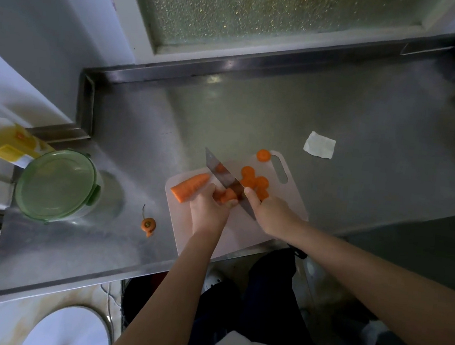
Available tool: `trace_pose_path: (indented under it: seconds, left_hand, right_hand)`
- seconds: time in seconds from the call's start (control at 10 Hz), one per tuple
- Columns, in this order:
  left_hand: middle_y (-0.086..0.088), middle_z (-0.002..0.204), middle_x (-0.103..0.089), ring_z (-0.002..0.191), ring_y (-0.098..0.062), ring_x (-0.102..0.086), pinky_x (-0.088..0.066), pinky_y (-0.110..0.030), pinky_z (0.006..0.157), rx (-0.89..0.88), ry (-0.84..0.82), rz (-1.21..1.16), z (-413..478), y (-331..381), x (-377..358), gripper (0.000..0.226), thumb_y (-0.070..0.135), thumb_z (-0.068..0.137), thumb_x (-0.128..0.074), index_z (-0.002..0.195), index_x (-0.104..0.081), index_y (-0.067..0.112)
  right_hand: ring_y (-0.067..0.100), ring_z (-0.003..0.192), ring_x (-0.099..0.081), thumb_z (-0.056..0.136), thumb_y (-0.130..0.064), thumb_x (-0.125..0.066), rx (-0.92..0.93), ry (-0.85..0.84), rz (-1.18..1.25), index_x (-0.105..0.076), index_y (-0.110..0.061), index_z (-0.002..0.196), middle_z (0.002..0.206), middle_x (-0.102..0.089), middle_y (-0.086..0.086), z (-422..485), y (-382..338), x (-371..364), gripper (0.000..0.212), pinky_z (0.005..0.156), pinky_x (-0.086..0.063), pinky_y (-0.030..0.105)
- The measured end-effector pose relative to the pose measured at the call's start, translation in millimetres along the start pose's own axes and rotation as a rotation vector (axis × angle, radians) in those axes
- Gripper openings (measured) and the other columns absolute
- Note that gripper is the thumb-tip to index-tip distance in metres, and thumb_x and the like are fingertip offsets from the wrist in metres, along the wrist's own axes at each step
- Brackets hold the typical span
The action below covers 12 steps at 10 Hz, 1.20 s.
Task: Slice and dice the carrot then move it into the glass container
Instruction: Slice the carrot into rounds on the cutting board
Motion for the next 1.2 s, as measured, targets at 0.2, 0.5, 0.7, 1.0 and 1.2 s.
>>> trace_pose_path:
  seconds: [0.2, 0.5, 0.7, 1.0, 1.2]
  left_hand:
    - [0.006, 0.072, -0.053, 0.065, -0.003, -0.050, -0.034, -0.011, 0.054, 0.000, -0.016, 0.019, 1.4, -1.5, -1.7, 0.019, 0.016, 0.078, -0.074, 0.078, -0.055, 0.015]
    - [0.010, 0.062, -0.048, 0.058, -0.007, -0.047, -0.033, -0.014, 0.054, -0.045, 0.011, 0.029, 1.5, -0.5, 2.0, 0.031, 0.018, 0.076, -0.075, 0.064, -0.047, 0.021]
    - [0.009, 0.065, -0.053, 0.061, -0.007, -0.052, -0.036, -0.013, 0.055, -0.052, 0.015, 0.000, 1.6, -3.5, 3.7, 0.023, 0.018, 0.077, -0.076, 0.069, -0.054, 0.020]
    - [0.006, 0.070, -0.057, 0.065, -0.008, -0.054, -0.040, -0.010, 0.058, -0.072, 0.012, -0.007, -0.2, -0.1, 5.8, 0.015, 0.018, 0.077, -0.076, 0.078, -0.061, 0.014]
    - [0.011, 0.073, -0.057, 0.070, -0.003, -0.055, -0.046, -0.015, 0.069, -0.084, 0.026, -0.034, -3.5, 1.6, 6.7, 0.018, 0.017, 0.075, -0.077, 0.082, -0.061, 0.018]
  right_hand:
    - [0.032, 0.106, -0.056, 0.101, -0.043, -0.030, 0.009, 0.048, 0.082, -0.041, -0.008, 0.135, 0.118, -0.057, 0.017, 1.9, -2.0, -3.1, 0.050, 0.084, -0.042, 0.037]
    - [0.033, 0.089, -0.059, 0.103, -0.040, -0.025, 0.107, 0.139, -0.032, -0.060, -0.015, 0.099, 0.093, -0.059, 0.015, 20.3, -29.9, -13.3, 0.043, 0.066, -0.040, 0.036]
    - [0.031, 0.094, -0.050, 0.098, -0.048, -0.031, 0.128, 0.175, -0.043, -0.053, -0.014, 0.118, 0.112, -0.052, 0.013, 24.4, -31.3, -7.4, 0.045, 0.072, -0.032, 0.034]
    - [0.035, 0.089, -0.061, 0.102, -0.047, -0.022, 0.148, 0.072, -0.097, -0.057, -0.011, 0.075, 0.094, -0.063, 0.022, 24.9, -35.7, -16.5, 0.057, 0.073, -0.045, 0.041]
    - [0.033, 0.096, -0.059, 0.102, -0.048, -0.019, 0.089, 0.045, -0.073, -0.061, 0.001, 0.116, 0.104, -0.063, 0.024, 18.4, -28.1, -7.7, 0.066, 0.080, -0.043, 0.035]
Point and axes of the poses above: each hand's wrist, its own z-axis towards the middle knuckle, its own x-axis out of the back of the hand, y = z × x, the point moved 10 cm from there along z, towards the middle knuckle
